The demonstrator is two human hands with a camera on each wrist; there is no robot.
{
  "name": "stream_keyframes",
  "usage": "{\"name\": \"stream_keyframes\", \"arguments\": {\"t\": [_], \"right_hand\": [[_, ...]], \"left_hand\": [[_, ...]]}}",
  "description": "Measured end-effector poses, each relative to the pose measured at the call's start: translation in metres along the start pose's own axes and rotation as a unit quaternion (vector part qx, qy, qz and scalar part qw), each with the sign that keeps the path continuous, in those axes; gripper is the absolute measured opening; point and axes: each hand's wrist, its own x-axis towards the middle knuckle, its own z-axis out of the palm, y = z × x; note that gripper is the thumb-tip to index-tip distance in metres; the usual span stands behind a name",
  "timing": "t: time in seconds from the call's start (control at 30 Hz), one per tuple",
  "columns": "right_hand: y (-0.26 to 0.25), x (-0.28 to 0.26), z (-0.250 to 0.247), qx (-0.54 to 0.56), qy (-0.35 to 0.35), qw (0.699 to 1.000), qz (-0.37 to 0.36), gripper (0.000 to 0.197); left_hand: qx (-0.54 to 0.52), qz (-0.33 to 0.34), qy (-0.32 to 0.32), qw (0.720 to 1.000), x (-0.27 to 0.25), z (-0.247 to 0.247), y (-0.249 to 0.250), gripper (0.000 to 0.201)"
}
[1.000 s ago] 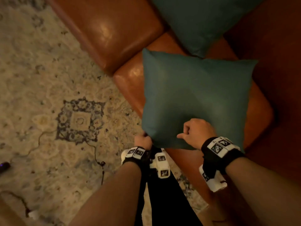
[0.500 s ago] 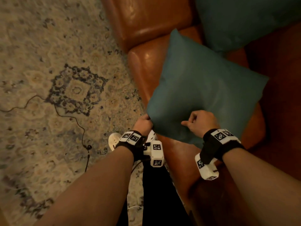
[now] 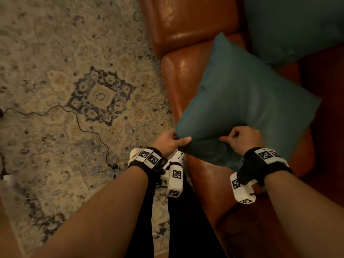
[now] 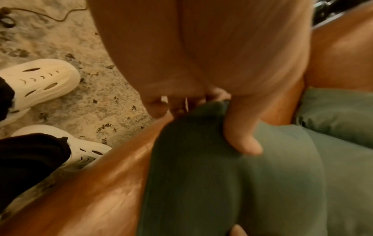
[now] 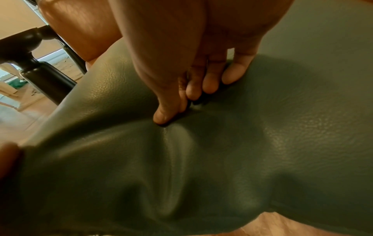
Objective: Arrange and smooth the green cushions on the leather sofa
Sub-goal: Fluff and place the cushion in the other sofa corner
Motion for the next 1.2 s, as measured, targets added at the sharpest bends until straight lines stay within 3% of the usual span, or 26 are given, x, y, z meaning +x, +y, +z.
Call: {"name": "stream_keyframes", "arguments": {"t": [0.07, 0.13, 0.17, 0.2, 0.27, 0.37, 0.4, 0.47, 0.5, 0.57, 0.63, 0.7, 0.77, 0.87, 0.97, 1.03, 1.13, 1.2], "right_hand": [[-0.001, 0.000, 0.002, 0.003, 0.005, 1.000, 0.001, 0.036], [-0.002, 0.000, 0.002, 0.003, 0.013, 1.000, 0.007, 0.038], [-0.002, 0.000, 0.002, 0.001, 0.010, 1.000, 0.012, 0.038], [-0.002, 0.000, 0.001, 0.001, 0.002, 1.000, 0.016, 0.037], [-0.003, 0.000, 0.001, 0.010, -0.009, 1.000, 0.021, 0.036], [-0.004, -0.003, 0.004, 0.017, -0.005, 1.000, 0.018, 0.036], [-0.005, -0.003, 0.006, 0.020, -0.004, 1.000, 0.018, 0.036], [-0.006, -0.003, 0.007, 0.022, -0.006, 1.000, 0.018, 0.035], [-0.007, -0.003, 0.007, 0.021, -0.006, 1.000, 0.019, 0.035], [-0.007, -0.003, 0.005, 0.017, -0.004, 1.000, 0.024, 0.035], [-0.006, -0.002, 0.004, 0.022, -0.004, 0.999, 0.027, 0.034], [-0.007, -0.003, 0.005, 0.022, -0.009, 0.999, 0.029, 0.034], [-0.010, -0.004, 0.009, 0.021, -0.014, 0.999, 0.023, 0.035], [-0.016, -0.006, 0.014, 0.013, -0.013, 1.000, 0.020, 0.035], [-0.015, -0.007, 0.012, 0.008, -0.003, 1.000, 0.022, 0.035], [-0.012, -0.007, 0.010, 0.011, -0.005, 0.999, 0.032, 0.034], [-0.009, -0.010, 0.008, 0.027, -0.011, 0.999, 0.044, 0.033], [-0.008, -0.012, 0.009, 0.040, -0.004, 0.999, 0.023, 0.033]], "left_hand": [[0.090, 0.000, 0.105, 0.990, 0.003, 0.007, 0.000, 0.048], [0.162, -0.045, 0.232, 0.958, 0.000, 0.017, 0.001, 0.063], [0.188, -0.076, 0.259, 0.945, -0.002, 0.020, 0.000, 0.073], [0.185, -0.094, 0.262, 0.943, -0.002, 0.021, -0.001, 0.081], [0.098, -0.096, 0.211, 0.968, 0.001, 0.014, -0.009, 0.082], [-0.062, -0.079, 0.122, 0.987, 0.004, -0.006, -0.015, 0.038], [-0.092, -0.069, 0.117, 0.986, 0.005, -0.011, -0.017, 0.024], [-0.108, -0.037, 0.148, 0.982, 0.009, -0.015, -0.022, 0.019], [-0.088, -0.027, 0.174, 0.981, 0.011, -0.014, -0.023, 0.021], [0.073, -0.024, 0.219, 0.973, 0.016, -0.011, -0.023, 0.023], [0.231, -0.037, 0.251, 0.939, 0.019, -0.009, -0.022, 0.031], [0.293, -0.048, 0.249, 0.922, 0.018, -0.013, -0.021, 0.038], [0.307, -0.040, 0.221, 0.925, 0.021, -0.021, -0.025, 0.041], [0.196, -0.021, 0.153, 0.968, 0.026, -0.030, -0.029, 0.062], [0.196, -0.057, 0.092, 0.975, 0.029, -0.024, -0.029, 0.055], [0.327, -0.075, 0.059, 0.940, 0.031, -0.025, -0.026, 0.044], [0.555, -0.097, 0.043, 0.825, 0.027, -0.049, -0.017, 0.023], [0.605, -0.116, 0.069, 0.784, 0.022, -0.074, -0.014, 0.020]]}}
